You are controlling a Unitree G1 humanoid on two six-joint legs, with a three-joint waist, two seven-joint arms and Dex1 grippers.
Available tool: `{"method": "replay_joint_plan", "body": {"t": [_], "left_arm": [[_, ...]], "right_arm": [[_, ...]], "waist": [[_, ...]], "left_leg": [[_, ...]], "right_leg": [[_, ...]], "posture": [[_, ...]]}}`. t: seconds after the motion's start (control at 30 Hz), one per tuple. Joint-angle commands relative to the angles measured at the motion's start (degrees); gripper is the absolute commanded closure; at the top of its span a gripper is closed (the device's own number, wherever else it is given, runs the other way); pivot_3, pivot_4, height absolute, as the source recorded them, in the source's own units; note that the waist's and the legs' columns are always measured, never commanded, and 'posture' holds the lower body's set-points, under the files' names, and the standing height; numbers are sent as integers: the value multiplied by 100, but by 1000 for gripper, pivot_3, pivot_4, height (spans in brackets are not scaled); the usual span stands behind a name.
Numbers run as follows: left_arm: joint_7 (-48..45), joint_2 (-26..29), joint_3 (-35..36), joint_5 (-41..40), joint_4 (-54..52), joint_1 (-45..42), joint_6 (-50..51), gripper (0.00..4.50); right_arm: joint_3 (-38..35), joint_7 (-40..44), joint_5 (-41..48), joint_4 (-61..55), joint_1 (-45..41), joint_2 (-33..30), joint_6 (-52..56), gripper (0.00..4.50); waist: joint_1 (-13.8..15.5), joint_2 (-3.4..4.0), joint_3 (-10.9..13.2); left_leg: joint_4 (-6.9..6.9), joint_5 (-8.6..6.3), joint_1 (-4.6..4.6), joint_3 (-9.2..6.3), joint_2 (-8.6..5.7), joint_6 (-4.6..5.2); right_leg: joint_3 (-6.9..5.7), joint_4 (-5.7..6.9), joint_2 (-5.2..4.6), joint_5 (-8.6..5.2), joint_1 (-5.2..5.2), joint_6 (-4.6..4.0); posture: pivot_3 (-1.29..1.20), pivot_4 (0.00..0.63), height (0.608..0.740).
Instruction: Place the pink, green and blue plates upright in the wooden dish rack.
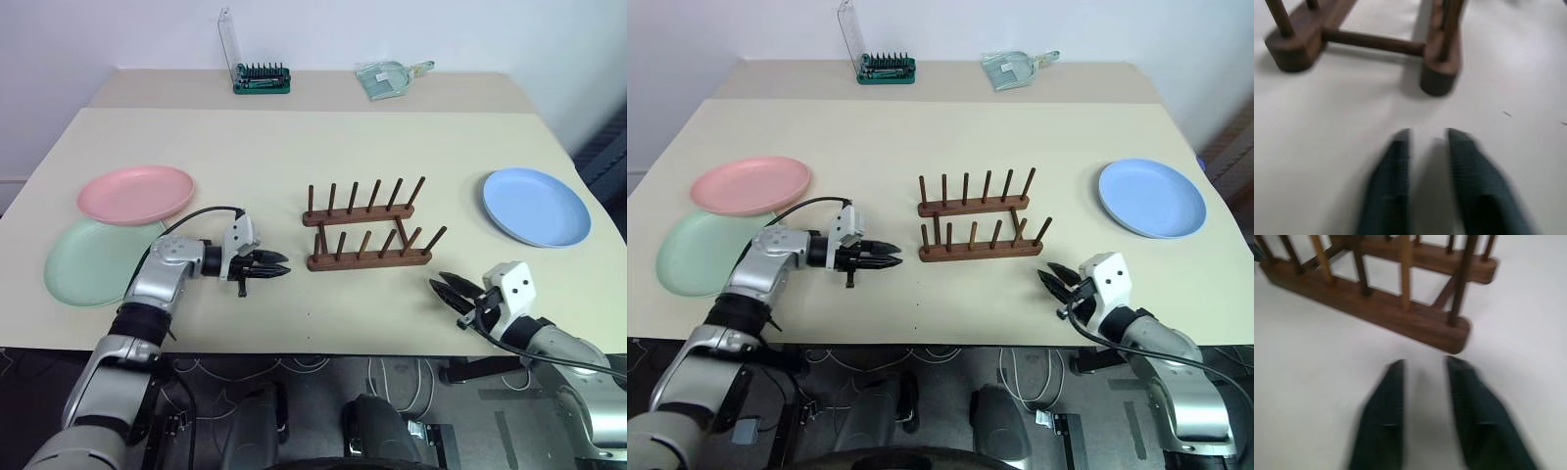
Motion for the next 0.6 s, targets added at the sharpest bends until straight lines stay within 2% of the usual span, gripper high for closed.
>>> {"method": "replay_joint_plan", "body": {"t": [0.03, 0.23, 0.4, 0.6], "left_arm": [[-45, 98, -82, -160, -870, 361, 385, 4445], [385, -145, -527, 107, -1705, 624, 539, 4445], [1415, -610, -521, 471, -1466, 471, 545, 4445], [2037, -812, -345, 502, -1322, 482, 529, 4445]], "right_arm": [[177, 6, -263, -27, -94, -144, -17, 4491], [484, -105, -599, 249, -447, -115, -51, 4491], [750, -368, -1024, 598, -785, -22, -139, 4491], [926, -613, -1335, 1113, -1212, 185, -390, 4491]], "waist": [[10, 0, 0], [29, 0, 0], [13, -1, 0], [-4, -1, -1]], "left_leg": [[0, 0, 0, 0, 0, 0], [2, 0, 0, 0, -2, 0], [2, 0, 0, 0, -1, 0], [4, 4, 4, 0, 1, -7]], "right_leg": [[0, 0, 0, 0, 0, 0], [0, -1, -3, 0, 2, 0], [0, 0, 1, 0, 1, 0], [0, 3, 4, 0, 3, 0]], "posture": [[0, 150, 732], [0, 150, 732], [0, 150, 732], [0, 150, 732]]}}
